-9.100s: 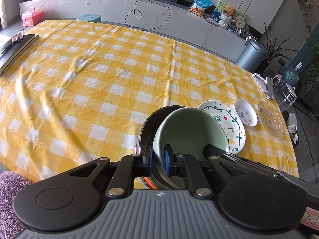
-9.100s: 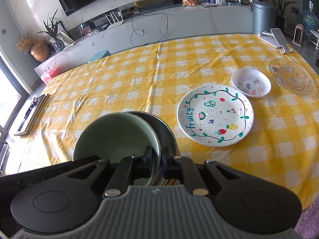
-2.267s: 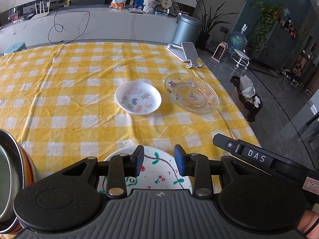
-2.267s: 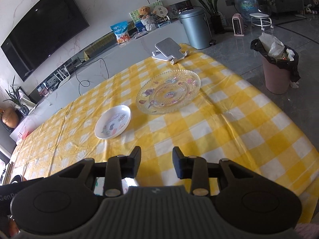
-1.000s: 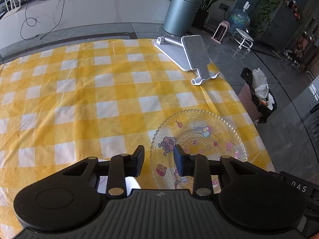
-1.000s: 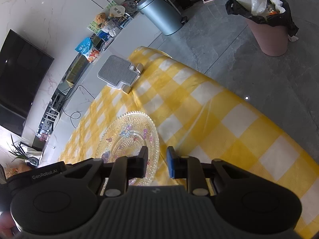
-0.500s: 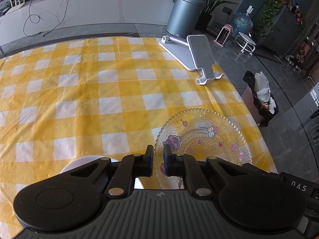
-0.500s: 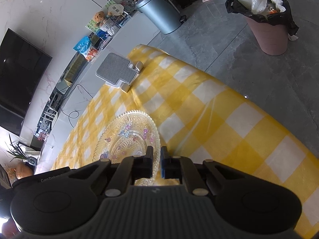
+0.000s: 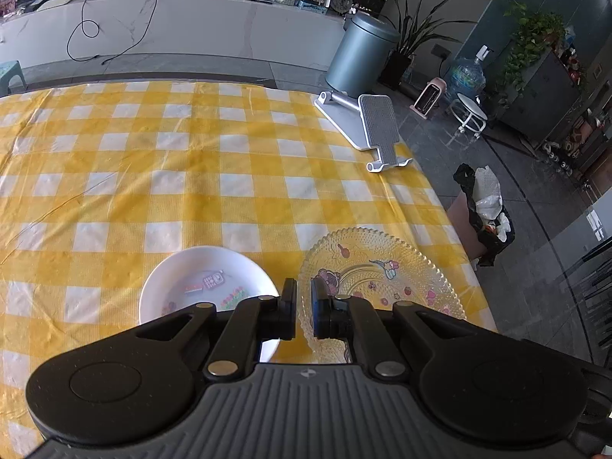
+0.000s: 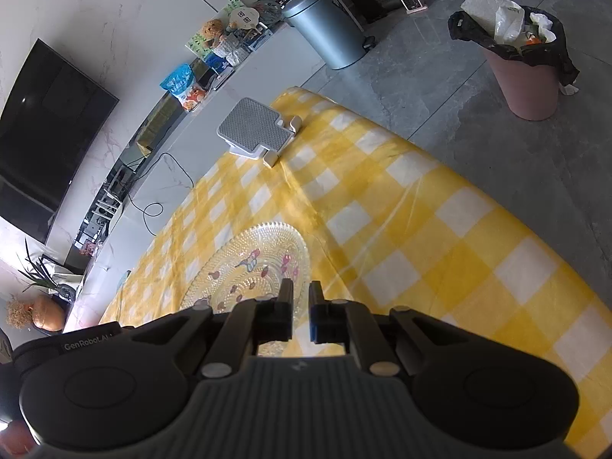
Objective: Organize plates and bowls
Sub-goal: 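Lift the glass plate and lower it onto the Fruity plate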
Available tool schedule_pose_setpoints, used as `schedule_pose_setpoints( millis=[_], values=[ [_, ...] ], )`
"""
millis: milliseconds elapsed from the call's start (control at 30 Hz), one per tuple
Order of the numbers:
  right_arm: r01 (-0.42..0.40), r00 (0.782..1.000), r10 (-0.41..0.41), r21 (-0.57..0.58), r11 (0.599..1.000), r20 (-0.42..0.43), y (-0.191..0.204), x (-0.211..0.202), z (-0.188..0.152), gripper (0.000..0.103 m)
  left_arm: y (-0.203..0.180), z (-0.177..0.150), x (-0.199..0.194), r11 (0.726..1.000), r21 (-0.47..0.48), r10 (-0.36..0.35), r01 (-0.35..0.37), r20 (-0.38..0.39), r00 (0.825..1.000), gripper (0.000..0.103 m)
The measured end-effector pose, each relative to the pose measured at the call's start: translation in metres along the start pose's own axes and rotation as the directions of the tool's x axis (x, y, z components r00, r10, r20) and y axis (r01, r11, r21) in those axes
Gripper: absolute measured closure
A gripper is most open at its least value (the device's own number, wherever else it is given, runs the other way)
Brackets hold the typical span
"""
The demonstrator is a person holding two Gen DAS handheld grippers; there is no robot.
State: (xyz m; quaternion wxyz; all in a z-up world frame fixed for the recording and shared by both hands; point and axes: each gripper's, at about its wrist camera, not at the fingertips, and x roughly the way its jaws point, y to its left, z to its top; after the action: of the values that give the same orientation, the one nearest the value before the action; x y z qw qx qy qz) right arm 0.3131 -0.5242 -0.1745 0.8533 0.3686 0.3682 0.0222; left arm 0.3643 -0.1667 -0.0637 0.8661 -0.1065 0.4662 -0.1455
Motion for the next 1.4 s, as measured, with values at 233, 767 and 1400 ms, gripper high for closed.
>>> schedule_pose_setpoints(
  millis=[233, 767, 1400],
  values=[
    [-0.017, 1.000, 0.017, -0.041, 0.999, 0.001, 0.010, -0.026, -0.022, 0.097, 0.004, -0.033, -0.042, 1.000, -0.025, 0.011, -0.009, 0.059, 0.998, 0.096],
    [-0.046, 0.998, 0.036, -0.185, 0.982, -0.058, 0.047, -0.071, -0.119, 0.096, 0.059, -0.118, -0.123, 0.989, -0.140, 0.055, -0.039, 0.109, 0.993, 0.096],
    [0.003, 0.994, -0.045, -0.370, 0.929, -0.103, 0.075, -0.067, -0.169, 0.098, 0.047, -0.154, -0.138, 0.998, -0.045, -0.030, 0.037, 0.150, 0.988, 0.103]
  ],
)
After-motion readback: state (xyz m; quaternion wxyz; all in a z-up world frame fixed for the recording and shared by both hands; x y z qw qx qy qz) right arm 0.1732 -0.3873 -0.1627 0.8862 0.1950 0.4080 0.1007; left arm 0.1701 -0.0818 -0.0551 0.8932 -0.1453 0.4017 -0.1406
